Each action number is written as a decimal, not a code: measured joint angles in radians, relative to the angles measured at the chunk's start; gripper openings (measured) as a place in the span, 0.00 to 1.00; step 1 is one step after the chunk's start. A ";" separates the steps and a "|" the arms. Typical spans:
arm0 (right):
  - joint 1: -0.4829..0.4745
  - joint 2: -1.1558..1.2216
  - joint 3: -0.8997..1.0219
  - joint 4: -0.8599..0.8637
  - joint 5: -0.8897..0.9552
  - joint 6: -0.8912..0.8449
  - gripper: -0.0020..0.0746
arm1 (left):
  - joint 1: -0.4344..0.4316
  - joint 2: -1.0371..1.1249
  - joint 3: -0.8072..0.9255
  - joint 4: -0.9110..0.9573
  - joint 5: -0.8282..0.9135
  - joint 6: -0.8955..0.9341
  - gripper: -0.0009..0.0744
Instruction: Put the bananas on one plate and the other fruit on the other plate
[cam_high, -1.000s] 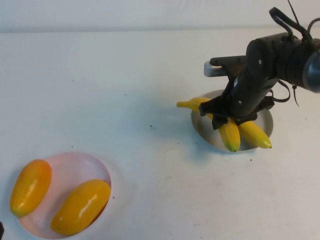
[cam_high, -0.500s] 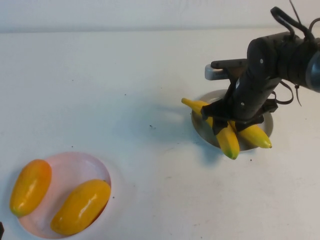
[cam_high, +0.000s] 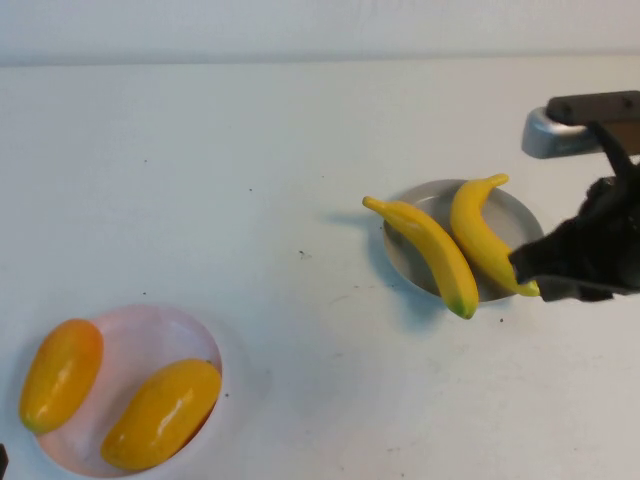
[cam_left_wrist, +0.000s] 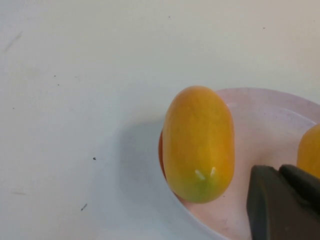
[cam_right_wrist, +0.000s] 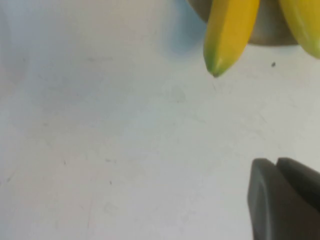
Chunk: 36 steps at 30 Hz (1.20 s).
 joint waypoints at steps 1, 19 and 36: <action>0.000 -0.045 0.036 0.000 0.000 -0.002 0.02 | 0.000 0.000 0.000 0.000 0.000 0.000 0.01; -0.002 -0.526 0.430 -0.099 -0.172 -0.005 0.01 | 0.000 0.000 0.000 0.000 0.000 0.000 0.01; -0.541 -1.188 1.217 -0.220 -0.968 -0.005 0.01 | -0.005 0.000 0.000 0.000 0.000 0.000 0.01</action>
